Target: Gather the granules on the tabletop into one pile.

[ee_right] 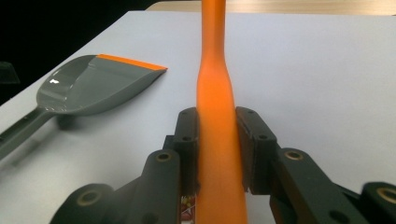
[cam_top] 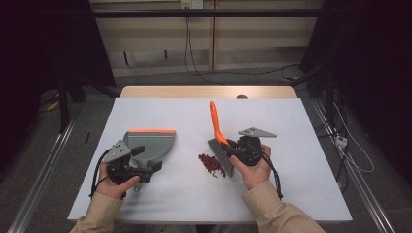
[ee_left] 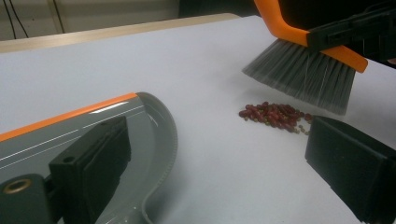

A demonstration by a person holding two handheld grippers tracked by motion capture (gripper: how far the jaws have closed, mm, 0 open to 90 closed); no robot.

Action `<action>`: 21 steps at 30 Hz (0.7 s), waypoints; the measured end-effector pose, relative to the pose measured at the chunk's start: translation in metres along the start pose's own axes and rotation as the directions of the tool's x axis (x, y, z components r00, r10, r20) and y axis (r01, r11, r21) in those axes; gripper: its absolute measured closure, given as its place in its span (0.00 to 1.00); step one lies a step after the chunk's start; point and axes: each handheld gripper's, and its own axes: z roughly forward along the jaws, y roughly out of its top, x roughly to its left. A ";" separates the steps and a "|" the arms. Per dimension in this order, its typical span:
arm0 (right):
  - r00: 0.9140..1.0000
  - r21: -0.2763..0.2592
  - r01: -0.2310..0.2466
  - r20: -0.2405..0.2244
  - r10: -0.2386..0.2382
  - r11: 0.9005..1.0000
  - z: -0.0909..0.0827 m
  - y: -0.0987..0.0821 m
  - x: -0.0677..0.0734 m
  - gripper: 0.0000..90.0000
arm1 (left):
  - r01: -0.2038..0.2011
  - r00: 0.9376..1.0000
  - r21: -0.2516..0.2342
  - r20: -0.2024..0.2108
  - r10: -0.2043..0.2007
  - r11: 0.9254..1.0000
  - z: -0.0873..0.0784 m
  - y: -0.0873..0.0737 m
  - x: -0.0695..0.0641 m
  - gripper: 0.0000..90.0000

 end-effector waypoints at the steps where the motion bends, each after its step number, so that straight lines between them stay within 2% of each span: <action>1: 1.000 -0.013 0.010 0.013 -0.010 1.000 0.000 -0.003 0.001 0.79 | 0.000 1.000 -0.001 -0.003 0.000 1.000 0.000 0.000 0.000 0.08; 7: 0.999 -0.037 0.042 0.033 -0.041 0.998 0.010 -0.014 0.012 0.79 | 0.000 1.000 0.003 0.003 0.000 1.000 0.001 0.000 -0.001 0.08; 9: 0.997 -0.049 0.063 0.037 -0.062 0.997 0.014 -0.013 0.016 0.79 | 0.003 1.000 0.005 0.004 -0.003 1.000 0.001 -0.001 0.000 0.08; 15: 0.997 -0.054 0.074 0.033 -0.073 0.996 0.028 -0.004 0.022 0.79 | 0.004 1.000 0.004 0.001 -0.004 1.000 0.001 -0.001 0.001 0.08; 21: 0.995 -0.069 0.103 0.017 -0.102 0.992 0.017 -0.001 0.032 0.79 | 0.003 1.000 0.006 -0.004 -0.003 1.000 0.000 -0.002 0.001 0.08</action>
